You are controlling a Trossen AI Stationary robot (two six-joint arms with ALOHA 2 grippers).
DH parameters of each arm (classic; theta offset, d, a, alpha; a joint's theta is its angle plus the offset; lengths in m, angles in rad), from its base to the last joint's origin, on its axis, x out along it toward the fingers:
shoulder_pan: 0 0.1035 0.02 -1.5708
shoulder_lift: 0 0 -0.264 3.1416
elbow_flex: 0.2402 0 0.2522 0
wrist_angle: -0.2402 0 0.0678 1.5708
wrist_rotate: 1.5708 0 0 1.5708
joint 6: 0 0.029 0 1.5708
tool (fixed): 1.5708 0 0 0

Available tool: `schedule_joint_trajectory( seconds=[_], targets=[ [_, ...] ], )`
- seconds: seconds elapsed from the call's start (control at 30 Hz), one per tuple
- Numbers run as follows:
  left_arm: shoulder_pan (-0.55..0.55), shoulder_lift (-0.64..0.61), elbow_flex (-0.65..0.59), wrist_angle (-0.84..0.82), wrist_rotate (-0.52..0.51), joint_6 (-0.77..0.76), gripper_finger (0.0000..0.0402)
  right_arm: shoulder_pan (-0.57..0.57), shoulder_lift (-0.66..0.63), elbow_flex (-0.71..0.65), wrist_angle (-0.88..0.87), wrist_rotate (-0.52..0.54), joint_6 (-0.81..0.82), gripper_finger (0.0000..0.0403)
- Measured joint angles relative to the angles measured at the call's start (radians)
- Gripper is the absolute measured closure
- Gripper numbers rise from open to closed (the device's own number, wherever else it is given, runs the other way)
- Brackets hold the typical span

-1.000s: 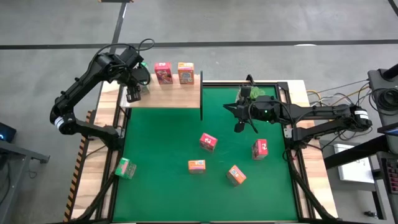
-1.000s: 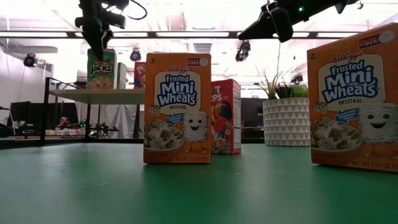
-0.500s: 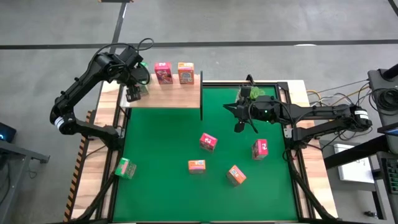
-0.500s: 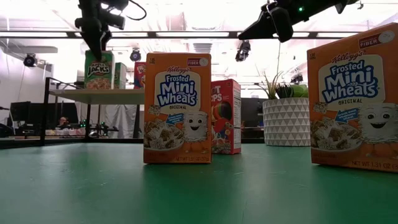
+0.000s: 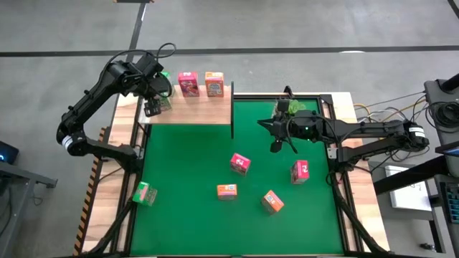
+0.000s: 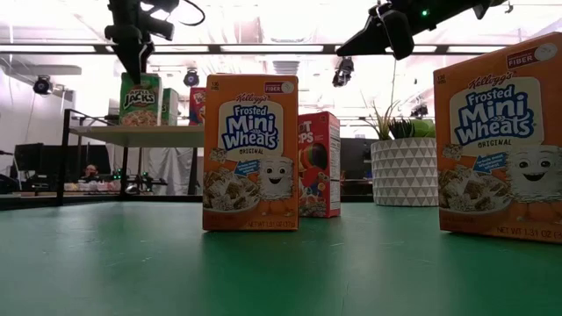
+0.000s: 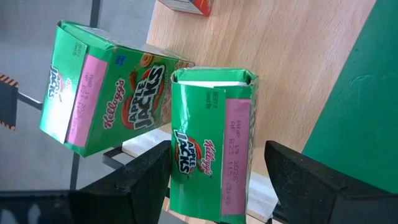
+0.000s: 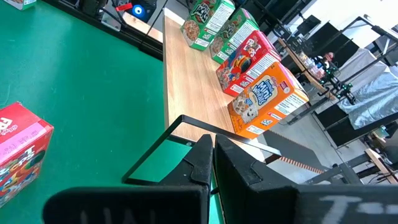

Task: Stack cereal on shelf
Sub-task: Put the top green cereal box on the shelf aligned with other green cereal box

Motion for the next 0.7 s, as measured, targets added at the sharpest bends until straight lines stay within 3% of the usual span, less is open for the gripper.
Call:
schedule_joint_trajectory(
  seconds=[0.23,0.47,0.7],
  targets=[
    [0.0,-0.003,0.02,-0.001,0.0,-0.002,0.0161,0.0,0.0,0.0,0.0,0.0,0.0,0.0394],
    [0.0,-0.003,0.119,-0.001,0.016,-0.011,0.0161,0.0,0.0,0.0,0.0,0.0,0.0,0.0394],
    [0.0,-0.02,0.179,-0.007,0.06,-0.109,0.0167,0.0,0.0,0.0,0.0,0.0,0.0,0.0394]
  ],
)
